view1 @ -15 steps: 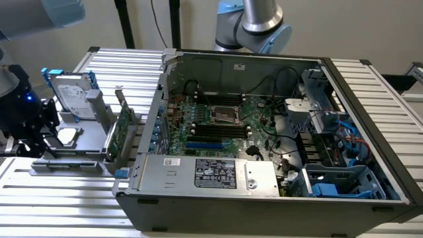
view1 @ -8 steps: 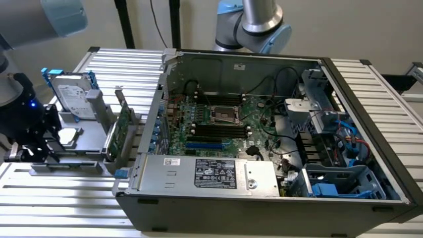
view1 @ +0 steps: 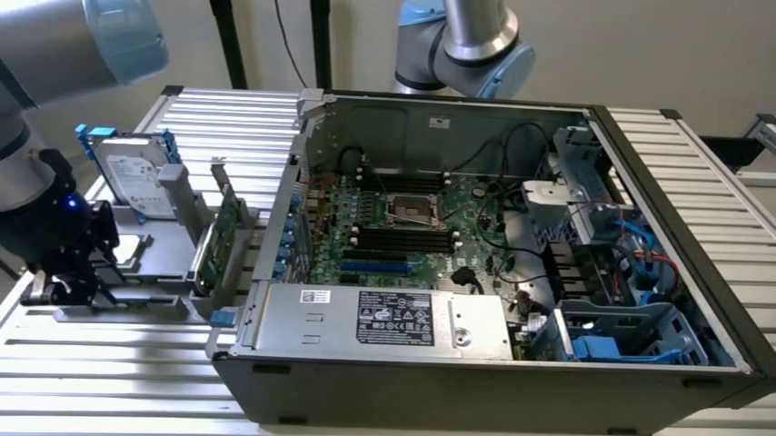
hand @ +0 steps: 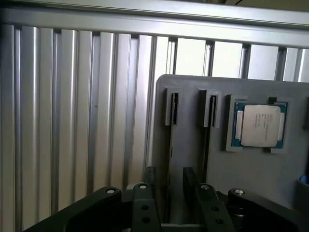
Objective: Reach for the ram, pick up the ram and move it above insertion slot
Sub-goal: 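Pick up the ram and move it above insertion slot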
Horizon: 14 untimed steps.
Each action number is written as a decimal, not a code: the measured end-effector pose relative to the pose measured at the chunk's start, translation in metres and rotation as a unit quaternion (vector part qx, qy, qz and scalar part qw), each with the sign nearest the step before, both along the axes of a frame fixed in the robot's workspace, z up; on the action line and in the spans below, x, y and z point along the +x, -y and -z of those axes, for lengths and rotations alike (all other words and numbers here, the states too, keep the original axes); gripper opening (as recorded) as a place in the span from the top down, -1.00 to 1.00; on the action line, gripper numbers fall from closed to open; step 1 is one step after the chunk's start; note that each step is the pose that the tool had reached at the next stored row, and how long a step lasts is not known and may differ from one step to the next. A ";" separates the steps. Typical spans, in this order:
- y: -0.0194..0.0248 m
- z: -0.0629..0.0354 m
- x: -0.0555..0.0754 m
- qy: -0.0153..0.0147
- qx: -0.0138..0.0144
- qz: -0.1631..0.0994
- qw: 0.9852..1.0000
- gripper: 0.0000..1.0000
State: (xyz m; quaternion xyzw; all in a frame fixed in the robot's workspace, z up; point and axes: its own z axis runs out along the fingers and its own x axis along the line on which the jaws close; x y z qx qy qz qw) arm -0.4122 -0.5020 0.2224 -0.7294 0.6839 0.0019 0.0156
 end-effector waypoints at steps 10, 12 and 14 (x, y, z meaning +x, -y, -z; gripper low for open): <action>0.0000 0.0156 0.003 0.000 0.001 -0.004 1.000 0.27; 0.0000 0.0172 0.003 -0.001 0.001 -0.004 1.000 0.27; 0.0001 0.0181 0.004 -0.002 0.002 -0.004 1.000 0.27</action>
